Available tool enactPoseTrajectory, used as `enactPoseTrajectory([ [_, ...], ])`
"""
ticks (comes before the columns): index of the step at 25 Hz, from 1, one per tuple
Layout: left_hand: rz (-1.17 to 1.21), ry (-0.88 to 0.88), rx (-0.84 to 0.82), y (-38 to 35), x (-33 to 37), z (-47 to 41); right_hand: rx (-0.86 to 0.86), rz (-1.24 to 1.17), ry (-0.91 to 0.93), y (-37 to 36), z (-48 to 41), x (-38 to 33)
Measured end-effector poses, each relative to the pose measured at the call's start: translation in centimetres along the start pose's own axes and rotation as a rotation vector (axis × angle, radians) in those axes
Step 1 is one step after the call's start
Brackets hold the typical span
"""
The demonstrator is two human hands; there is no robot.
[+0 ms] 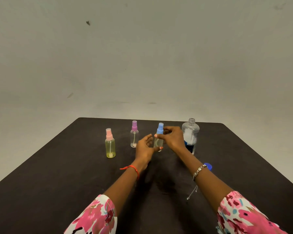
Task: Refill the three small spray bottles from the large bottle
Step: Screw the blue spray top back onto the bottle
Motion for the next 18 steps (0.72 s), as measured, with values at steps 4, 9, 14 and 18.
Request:
enactPoseTrajectory([
  [4,-0.055,0.055,-0.051,0.1,-1.8,-1.5,0.042,0.024,-0.034,-1.1,-1.2,1.6],
  [9,-0.124,0.091,-0.133,0.0,-2.9,-2.1,0.036,0.068,-0.01,-2.0,-1.5,3.0],
  [14,-0.181,0.07,-0.151,0.0,-3.1,-1.9,0.034,0.111,0.037,-2.2,-1.4,3.4],
  [18,-0.184,0.049,-0.153,0.2,-2.6,-1.5,0.049,0.11,0.045,-2.2,-1.0,3.0],
])
Point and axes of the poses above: each hand's wrist, its own z-axis away from the middle knuckle, its own y-axis out of the back of the hand, x = y × z, the point moved 1 cm from there along -z, towards the middle knuckle, and after that the axes turned 15 degrees about x, right-handed, at the moved point
